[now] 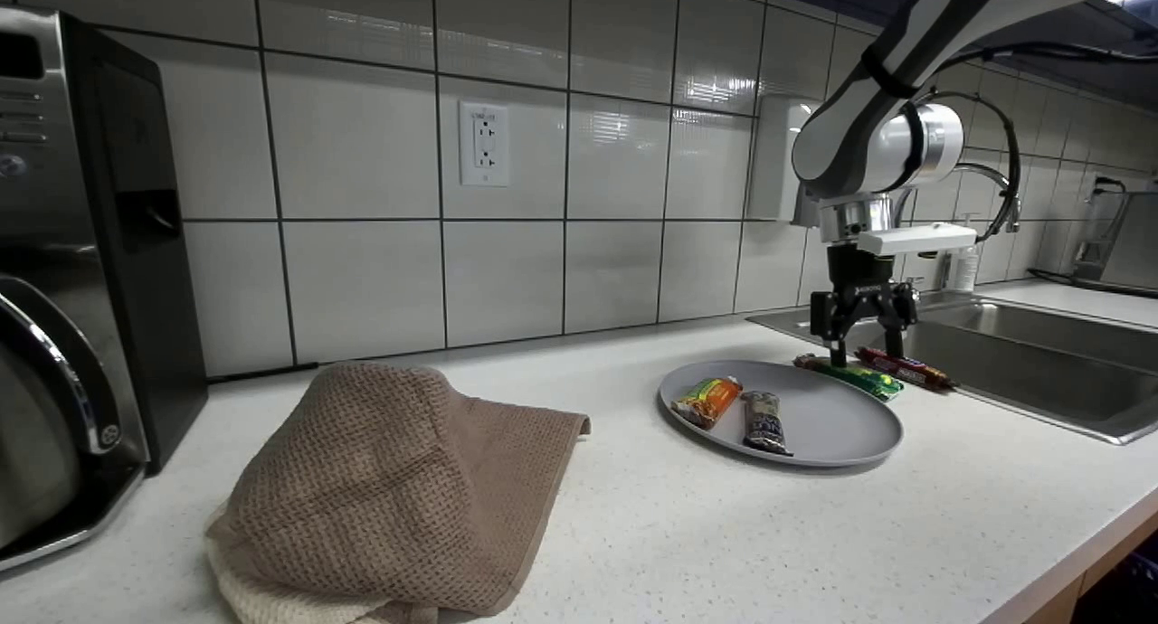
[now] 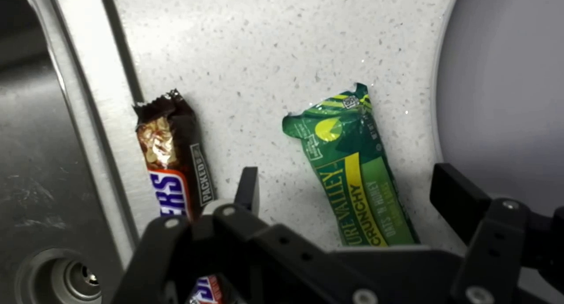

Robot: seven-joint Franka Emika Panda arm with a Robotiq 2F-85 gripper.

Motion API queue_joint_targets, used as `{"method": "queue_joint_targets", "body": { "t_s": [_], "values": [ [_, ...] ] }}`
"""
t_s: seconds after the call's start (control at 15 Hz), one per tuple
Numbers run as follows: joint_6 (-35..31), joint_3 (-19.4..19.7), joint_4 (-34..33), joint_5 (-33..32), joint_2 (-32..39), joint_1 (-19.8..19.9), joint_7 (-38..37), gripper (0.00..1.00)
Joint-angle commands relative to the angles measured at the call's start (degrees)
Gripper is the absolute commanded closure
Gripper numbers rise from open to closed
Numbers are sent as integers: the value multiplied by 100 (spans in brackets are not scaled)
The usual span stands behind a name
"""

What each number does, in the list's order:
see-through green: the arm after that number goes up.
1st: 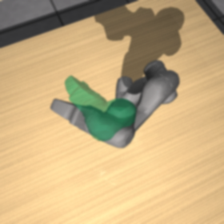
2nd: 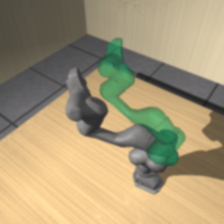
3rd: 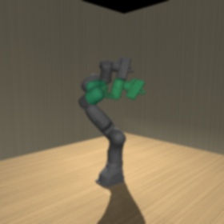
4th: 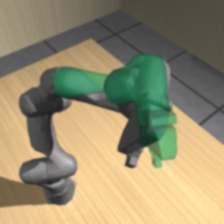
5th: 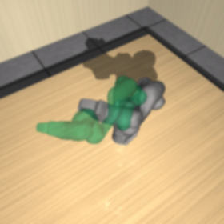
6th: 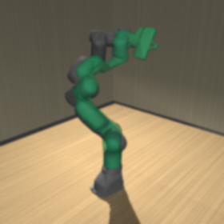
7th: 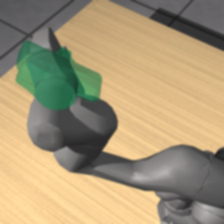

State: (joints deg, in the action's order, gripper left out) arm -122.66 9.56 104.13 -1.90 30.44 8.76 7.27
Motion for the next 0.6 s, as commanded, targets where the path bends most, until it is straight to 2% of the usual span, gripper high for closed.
{"method": "queue_joint_targets", "body": {
  "t_s": [0.0,0.53],
  "values": [
    [262,-122,-231,-55,87,158,162,0],
    [348,-129,-318,-48,188,180,214,0]
  ]
}}
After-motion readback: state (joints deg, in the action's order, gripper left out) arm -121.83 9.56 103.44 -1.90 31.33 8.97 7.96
